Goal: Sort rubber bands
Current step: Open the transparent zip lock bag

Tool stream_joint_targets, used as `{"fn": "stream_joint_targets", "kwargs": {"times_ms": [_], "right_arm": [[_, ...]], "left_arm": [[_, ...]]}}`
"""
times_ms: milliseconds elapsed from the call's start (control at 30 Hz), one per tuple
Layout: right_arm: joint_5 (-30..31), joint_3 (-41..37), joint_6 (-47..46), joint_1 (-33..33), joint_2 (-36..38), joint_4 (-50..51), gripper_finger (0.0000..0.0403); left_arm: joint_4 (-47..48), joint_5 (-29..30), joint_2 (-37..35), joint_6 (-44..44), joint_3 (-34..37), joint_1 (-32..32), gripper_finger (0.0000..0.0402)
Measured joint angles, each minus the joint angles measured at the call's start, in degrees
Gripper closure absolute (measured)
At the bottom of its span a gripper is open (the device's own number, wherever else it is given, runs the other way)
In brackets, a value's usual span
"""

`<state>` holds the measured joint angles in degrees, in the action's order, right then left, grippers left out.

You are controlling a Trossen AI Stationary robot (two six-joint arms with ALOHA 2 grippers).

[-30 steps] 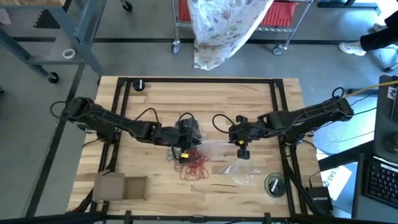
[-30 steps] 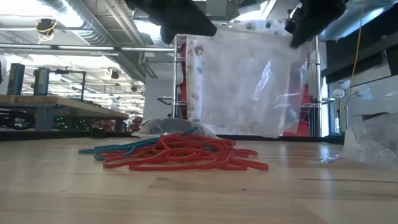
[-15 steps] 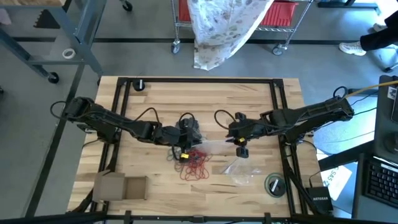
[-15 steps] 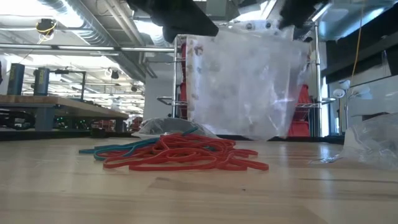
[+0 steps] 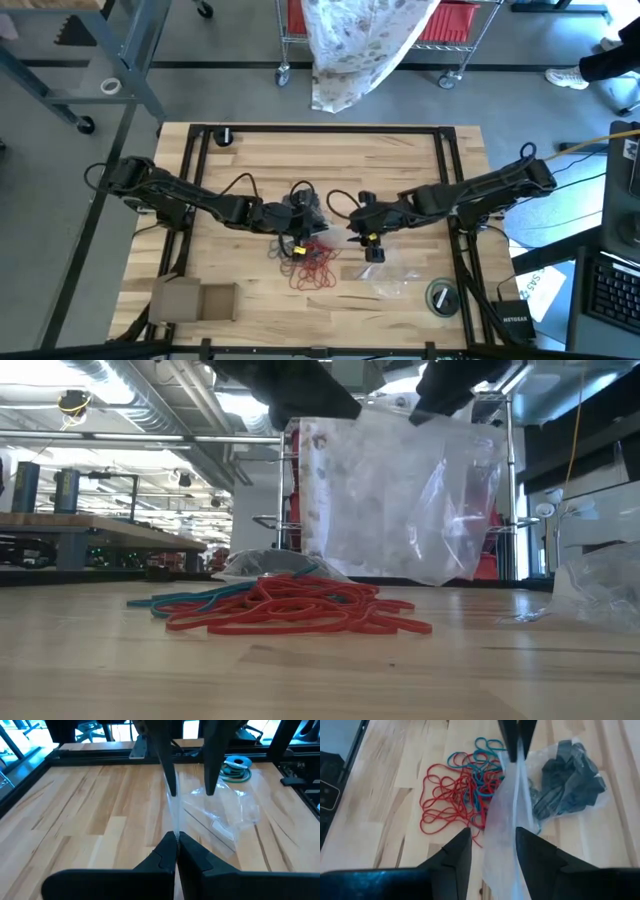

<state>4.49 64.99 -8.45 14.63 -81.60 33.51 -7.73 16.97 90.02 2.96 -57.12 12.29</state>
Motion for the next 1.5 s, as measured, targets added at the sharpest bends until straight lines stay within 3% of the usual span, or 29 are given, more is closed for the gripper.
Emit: {"fn": "stream_joint_targets", "kwargs": {"times_ms": [267,467,533,833,1033,1267,1500], "right_arm": [[0.00,0.00,-0.10,0.02,-0.76,-0.26,0.0273],[1.22,-0.07,0.08,0.02,-3.72,-0.23,0.0379],[2.88,-0.06,0.80,0.02,-4.61,-0.24,0.0394],[12.42,-0.07,5.17,0.02,-5.69,0.40,0.0400],[13.51,-0.07,10.95,0.02,-6.18,-3.21,0.0402],[18.50,-0.04,19.17,-0.02,-7.39,-7.07,0.0402],[18.47,-0.04,20.59,-0.02,-7.70,-7.06,0.0402]], "left_arm": [[-0.45,0.33,0.00,0.45,0.00,-0.62,0.0401],[-0.44,0.38,-0.14,3.70,-0.02,-1.71,0.0390],[0.45,0.30,-0.72,5.70,-0.02,-2.25,0.0380],[2.00,-3.82,-8.46,10.87,-0.11,-3.80,0.0283],[1.19,-6.08,-7.07,15.33,-0.13,-7.95,0.0223],[-3.78,-14.61,-3.52,17.05,-0.12,-10.09,0.0213],[-2.18,-15.47,0.20,17.95,-0.09,-10.10,0.0219]]}}
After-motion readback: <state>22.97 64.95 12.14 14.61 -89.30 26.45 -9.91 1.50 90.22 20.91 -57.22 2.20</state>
